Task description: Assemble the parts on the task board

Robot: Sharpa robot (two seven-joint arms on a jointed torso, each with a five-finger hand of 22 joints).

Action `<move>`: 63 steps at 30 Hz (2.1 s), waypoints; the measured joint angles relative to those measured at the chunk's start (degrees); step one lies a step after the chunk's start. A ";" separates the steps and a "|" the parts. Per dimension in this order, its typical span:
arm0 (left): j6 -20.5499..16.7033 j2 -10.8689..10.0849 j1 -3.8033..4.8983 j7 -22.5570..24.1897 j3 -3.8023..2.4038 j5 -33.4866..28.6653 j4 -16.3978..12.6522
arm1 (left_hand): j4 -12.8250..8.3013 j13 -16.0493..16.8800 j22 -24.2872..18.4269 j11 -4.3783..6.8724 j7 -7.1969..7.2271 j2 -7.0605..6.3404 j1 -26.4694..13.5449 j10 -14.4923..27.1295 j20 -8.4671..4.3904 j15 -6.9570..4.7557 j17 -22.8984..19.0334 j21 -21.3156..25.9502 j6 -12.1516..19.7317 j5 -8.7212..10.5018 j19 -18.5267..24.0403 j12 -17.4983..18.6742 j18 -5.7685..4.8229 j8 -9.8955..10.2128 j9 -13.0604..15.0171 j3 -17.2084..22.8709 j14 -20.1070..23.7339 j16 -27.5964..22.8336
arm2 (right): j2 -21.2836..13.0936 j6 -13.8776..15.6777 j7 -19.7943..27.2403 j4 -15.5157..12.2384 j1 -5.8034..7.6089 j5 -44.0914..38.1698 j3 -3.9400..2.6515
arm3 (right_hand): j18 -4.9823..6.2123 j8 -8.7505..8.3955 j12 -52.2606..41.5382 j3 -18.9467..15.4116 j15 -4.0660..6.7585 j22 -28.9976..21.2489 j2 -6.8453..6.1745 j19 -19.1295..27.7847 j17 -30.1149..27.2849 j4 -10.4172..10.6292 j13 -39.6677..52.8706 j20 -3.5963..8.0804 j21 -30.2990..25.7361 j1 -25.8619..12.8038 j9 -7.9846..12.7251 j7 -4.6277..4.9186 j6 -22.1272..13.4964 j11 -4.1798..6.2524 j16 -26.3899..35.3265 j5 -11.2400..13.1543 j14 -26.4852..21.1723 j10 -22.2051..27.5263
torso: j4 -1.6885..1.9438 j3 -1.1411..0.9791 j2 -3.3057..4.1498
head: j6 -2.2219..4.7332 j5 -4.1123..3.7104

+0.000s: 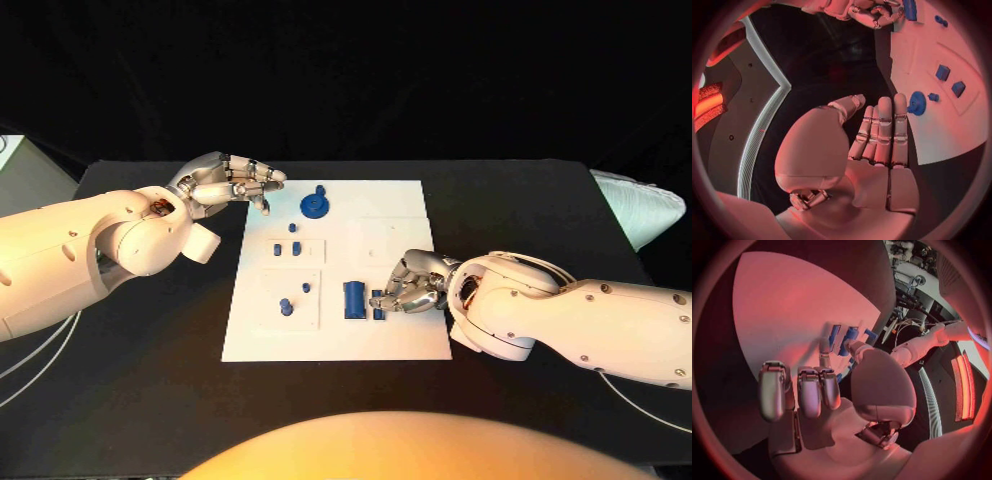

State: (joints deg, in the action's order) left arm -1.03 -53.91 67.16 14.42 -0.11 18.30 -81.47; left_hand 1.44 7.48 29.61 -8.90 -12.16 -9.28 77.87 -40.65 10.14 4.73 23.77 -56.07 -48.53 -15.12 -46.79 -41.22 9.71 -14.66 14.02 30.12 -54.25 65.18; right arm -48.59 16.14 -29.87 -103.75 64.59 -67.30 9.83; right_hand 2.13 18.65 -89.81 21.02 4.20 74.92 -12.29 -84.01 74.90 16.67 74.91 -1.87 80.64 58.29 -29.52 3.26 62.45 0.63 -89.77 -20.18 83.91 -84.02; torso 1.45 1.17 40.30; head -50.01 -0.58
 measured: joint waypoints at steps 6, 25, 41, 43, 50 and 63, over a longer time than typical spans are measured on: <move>0.00 0.00 0.00 -0.01 0.00 0.01 0.01 | 0.00 0.00 0.00 0.00 0.00 0.00 0.00 0.00 0.00 0.00 0.00 0.00 0.00 0.00 0.00 0.00 0.00 0.00 0.00 0.00 0.00 0.00 | -0.04 -0.16 0.10 -0.10 0.00 0.18 0.00 | 0.00 0.00 0.00 -0.23 0.00 0.00 0.07 0.00 0.00 -0.09 0.00 0.00 0.00 -0.07 0.01 0.00 0.00 0.00 0.00 0.00 0.00 0.00 | 0.00 -0.01 0.00 | 0.00 -0.01; -0.01 0.06 0.00 0.21 0.01 -0.07 0.20 | 0.17 -0.04 -0.10 0.00 0.00 0.00 0.00 0.00 0.00 0.00 0.00 0.24 0.00 0.00 0.00 -0.24 0.00 -0.20 0.04 0.15 0.00 0.00 | -2.96 2.72 4.82 2.35 0.04 -0.59 0.03 | 0.00 -0.81 2.95 -1.72 -0.11 -0.02 -0.92 0.00 0.00 -2.30 0.03 0.00 -4.90 5.31 1.83 1.14 -2.77 -0.42 0.13 2.62 0.10 0.01 | -0.04 -0.07 -0.12 | 0.00 0.38; -1.29 2.13 -0.01 4.82 0.02 -5.21 3.52 | 3.89 -2.05 -4.85 0.92 1.06 -0.61 -1.22 -4.90 0.42 -0.23 -2.04 7.88 -0.22 3.02 0.42 0.64 -0.01 -2.52 0.64 -1.80 3.93 -4.24 | -0.30 10.04 36.99 19.43 3.49 27.25 -0.36 | 7.62 -4.27 44.96 -4.81 -3.20 -8.80 0.38 11.82 -16.95 -2.28 -13.40 -3.06 -62.49 13.55 4.71 4.29 -8.68 -3.85 27.97 2.94 -7.62 18.51 | -0.70 -0.08 -1.61 | 2.63 0.48; -1.58 2.80 -0.01 5.61 0.02 -5.97 4.70 | 4.54 -3.62 -6.65 1.16 1.51 -0.91 -0.54 -7.96 0.42 -0.29 -3.53 10.74 -1.18 3.26 0.42 5.24 0.00 -3.11 0.90 -1.15 4.22 -7.81 | 1.12 9.68 40.00 22.52 3.65 31.83 -0.65 | 7.61 -4.19 53.83 -4.64 -4.02 -13.88 0.77 13.73 -26.25 -2.11 -21.11 -4.03 -68.38 14.43 4.87 4.86 -9.59 -4.61 39.69 3.81 -13.10 22.24 | -0.86 -0.11 -2.02 | 3.44 0.74; -2.81 6.96 0.00 8.39 0.00 -8.92 10.59 | 6.25 -3.96 -14.71 -0.04 0.91 -1.72 0.40 -17.14 2.53 1.85 -11.04 23.86 -1.74 3.63 1.62 26.89 -0.02 -1.11 0.74 0.56 4.30 -33.06 | 7.19 6.99 48.42 34.23 3.91 44.80 -1.69 | 7.60 -4.57 74.93 0.31 -8.49 -32.29 0.45 23.35 -38.31 -2.92 -46.86 -8.36 -77.01 18.42 7.38 7.68 -11.69 -7.52 61.75 9.72 -23.89 24.31 | -1.43 -0.46 -3.02 | 6.77 1.38; -3.71 11.63 -0.50 10.89 0.02 -11.62 16.28 | 3.24 -5.31 -25.64 2.55 5.27 3.07 -8.79 -2.97 -0.54 0.79 -17.43 44.94 19.01 8.25 20.44 38.58 -3.30 6.92 -6.23 -12.44 25.37 -54.64 | 11.17 3.75 54.12 42.83 3.76 52.74 -2.53 | 4.28 -12.03 84.98 -5.25 -7.99 -59.44 5.36 47.83 -59.25 -11.08 -67.90 -5.76 -78.45 7.81 18.20 4.02 -31.77 -5.89 81.40 14.57 -40.25 33.98 | -1.54 -0.90 -3.99 | 10.31 1.68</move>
State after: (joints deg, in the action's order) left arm -4.73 -42.28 66.66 25.32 -0.09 6.68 -65.20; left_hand 4.68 2.17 3.97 -6.35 -6.89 -6.22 69.08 -43.62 9.60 5.52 6.34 -11.13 -29.52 -6.87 -26.36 -2.65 6.41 -7.75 7.79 17.68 -28.89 10.54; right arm -37.42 19.89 24.24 -60.92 68.35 -14.56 7.29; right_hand 6.41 6.62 -4.82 15.77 -3.78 15.48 -6.92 -36.18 15.66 5.59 7.01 -7.63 2.20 66.10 -11.32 7.28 30.68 -5.26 -8.36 -5.62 43.66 -50.04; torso -0.09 0.27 36.31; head -39.70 1.10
